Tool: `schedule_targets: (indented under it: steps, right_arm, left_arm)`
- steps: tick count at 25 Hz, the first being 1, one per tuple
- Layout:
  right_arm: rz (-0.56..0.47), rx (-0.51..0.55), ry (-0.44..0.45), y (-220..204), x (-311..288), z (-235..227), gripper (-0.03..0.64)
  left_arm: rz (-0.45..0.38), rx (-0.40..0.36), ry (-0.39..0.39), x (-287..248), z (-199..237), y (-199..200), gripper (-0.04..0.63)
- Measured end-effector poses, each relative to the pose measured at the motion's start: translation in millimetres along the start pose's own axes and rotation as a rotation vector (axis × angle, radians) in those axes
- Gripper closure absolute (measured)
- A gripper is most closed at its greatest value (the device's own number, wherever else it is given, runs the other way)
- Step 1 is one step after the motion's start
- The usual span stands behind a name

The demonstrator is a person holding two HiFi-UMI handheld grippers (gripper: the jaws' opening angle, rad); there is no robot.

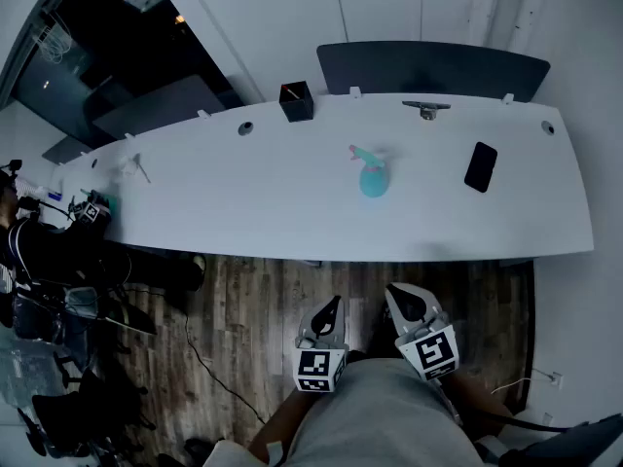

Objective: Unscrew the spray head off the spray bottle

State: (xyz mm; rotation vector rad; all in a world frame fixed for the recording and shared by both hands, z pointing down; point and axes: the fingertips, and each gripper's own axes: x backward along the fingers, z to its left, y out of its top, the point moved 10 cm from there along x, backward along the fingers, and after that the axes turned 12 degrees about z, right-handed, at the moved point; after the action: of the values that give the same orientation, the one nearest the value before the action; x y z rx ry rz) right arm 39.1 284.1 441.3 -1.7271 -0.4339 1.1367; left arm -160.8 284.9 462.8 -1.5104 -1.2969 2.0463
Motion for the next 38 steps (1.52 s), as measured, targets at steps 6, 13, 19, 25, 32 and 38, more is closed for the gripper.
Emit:
schedule_targets:
  steps: [6, 13, 19, 25, 32, 38]
  right_arm:
    - [0.032, -0.037, 0.003, 0, -30, -76, 0.617]
    - [0.074, -0.073, 0.009, 12, -71, -100, 0.617]
    - [0.155, -0.072, -0.061, 35, -109, -123, 0.617]
    - [0.238, -0.109, -0.145, 61, -131, -148, 0.617]
    - [0.264, -0.150, -0.167, 70, -143, -170, 0.617]
    - [0.297, -0.070, -0.122, 73, -142, -194, 0.617]
  left_arm:
    - [0.049, -0.032, 0.024, -54, -7, 30, 0.594]
    - [0.074, -0.022, 0.012, -99, 22, 54, 0.594]
    - [0.087, -0.050, -0.071, -169, 66, 81, 0.594]
    - [0.120, -0.085, -0.189, -241, 87, 105, 0.594]
    - [0.219, -0.168, -0.266, -296, 89, 110, 0.299]
    - [0.246, -0.212, -0.266, -334, 72, 110, 0.167]
